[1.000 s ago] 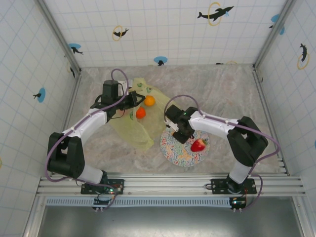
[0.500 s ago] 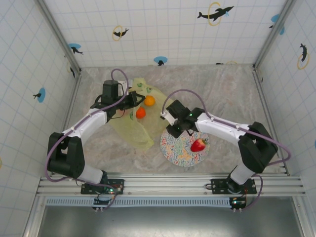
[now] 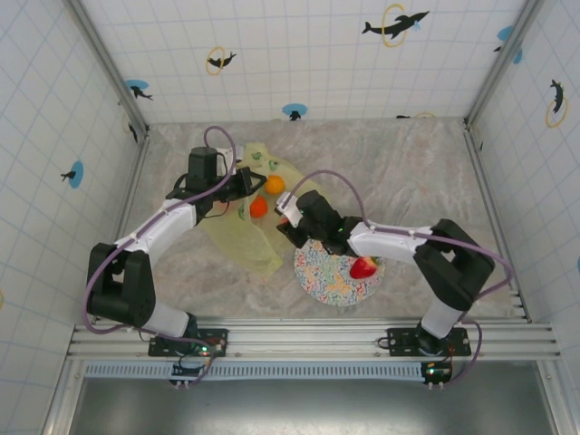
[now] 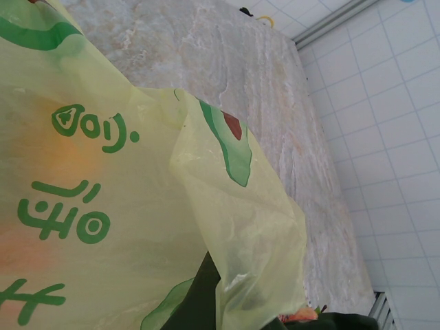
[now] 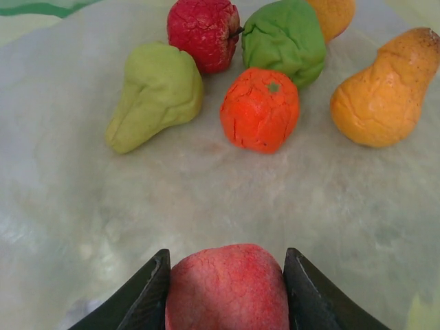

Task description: Place the fruits into the plastic bag

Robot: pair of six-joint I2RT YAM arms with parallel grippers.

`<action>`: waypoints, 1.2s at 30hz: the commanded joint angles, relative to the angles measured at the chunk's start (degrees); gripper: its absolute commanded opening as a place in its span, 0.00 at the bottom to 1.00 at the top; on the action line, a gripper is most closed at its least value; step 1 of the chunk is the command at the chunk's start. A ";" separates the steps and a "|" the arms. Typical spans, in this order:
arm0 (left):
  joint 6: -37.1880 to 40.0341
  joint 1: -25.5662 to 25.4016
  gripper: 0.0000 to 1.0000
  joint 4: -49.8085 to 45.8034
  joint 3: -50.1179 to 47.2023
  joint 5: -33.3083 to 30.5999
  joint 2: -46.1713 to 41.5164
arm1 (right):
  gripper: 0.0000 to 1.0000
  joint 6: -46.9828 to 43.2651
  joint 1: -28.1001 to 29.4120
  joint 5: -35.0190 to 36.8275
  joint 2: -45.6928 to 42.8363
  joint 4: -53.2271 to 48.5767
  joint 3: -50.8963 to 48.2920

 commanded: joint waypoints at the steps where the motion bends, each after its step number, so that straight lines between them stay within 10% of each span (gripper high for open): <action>1: 0.90 0.04 0.00 -0.37 -0.03 -0.02 -0.99 | 0.46 -2.24 0.14 5.08 4.79 7.20 4.20; 18: 0.80 0.01 0.00 -0.29 -0.02 0.09 -1.38 | 0.53 2.83 -4.32 12.92 21.90 12.83 18.07; 36: 0.87 0.00 0.00 -0.32 0.02 -0.04 -1.50 | 0.68 7.06 -4.59 -1.72 7.98 13.90 4.10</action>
